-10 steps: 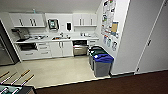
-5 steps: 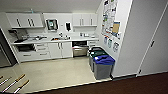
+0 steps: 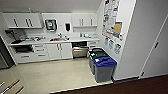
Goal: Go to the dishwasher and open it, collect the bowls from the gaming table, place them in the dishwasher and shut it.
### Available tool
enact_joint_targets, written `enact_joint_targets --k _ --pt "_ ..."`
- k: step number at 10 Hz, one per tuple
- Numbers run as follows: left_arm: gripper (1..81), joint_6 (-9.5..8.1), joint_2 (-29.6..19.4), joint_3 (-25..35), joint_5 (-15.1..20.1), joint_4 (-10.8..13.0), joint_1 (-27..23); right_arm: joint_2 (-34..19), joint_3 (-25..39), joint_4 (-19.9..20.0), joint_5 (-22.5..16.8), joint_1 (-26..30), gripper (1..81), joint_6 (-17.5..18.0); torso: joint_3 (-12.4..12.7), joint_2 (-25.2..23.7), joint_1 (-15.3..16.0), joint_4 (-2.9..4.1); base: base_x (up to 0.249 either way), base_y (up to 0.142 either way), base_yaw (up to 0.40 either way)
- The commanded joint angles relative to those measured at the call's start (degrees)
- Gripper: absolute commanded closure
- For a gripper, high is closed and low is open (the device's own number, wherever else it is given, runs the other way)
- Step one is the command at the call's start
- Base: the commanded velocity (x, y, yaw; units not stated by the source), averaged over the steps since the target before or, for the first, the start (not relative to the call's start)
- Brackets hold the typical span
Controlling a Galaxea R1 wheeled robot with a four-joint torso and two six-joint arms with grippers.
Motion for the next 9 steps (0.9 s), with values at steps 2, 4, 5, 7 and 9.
enact_joint_targets --k 2,4,5,7,9 --pt "81.1 -0.04 -0.7 0.1 1.8 -0.6 -2.2 0.4 0.6 -1.2 -4.1 2.2 81.1 -0.4 0.0 0.0 0.0 0.00 0.189 0.000 0.000" --pt "81.1 -0.31 -0.7 0.1 1.8 -2.5 -2.2 0.3 0.6 -1.0 -4.1 2.2 81.1 -0.3 0.0 0.0 0.0 0.00 0.188 0.000 0.000" --pt "81.1 -0.40 -0.8 0.1 1.8 -4.3 -2.2 0.3 0.6 -0.9 -4.1 2.2 81.1 -0.3 0.0 0.0 0.0 0.00 0.189 0.000 0.000" --pt "81.1 -0.40 -1.1 0.0 1.8 -5.6 -2.2 0.3 0.6 -0.8 -4.1 2.0 81.1 -0.3 0.0 0.0 0.0 0.00 0.189 0.000 0.000" --pt "81.1 -0.57 -1.4 -0.1 1.7 -5.7 -2.3 0.0 0.5 -0.9 -4.1 2.1 81.1 -0.3 0.0 0.0 0.0 0.00 0.189 0.000 0.000"
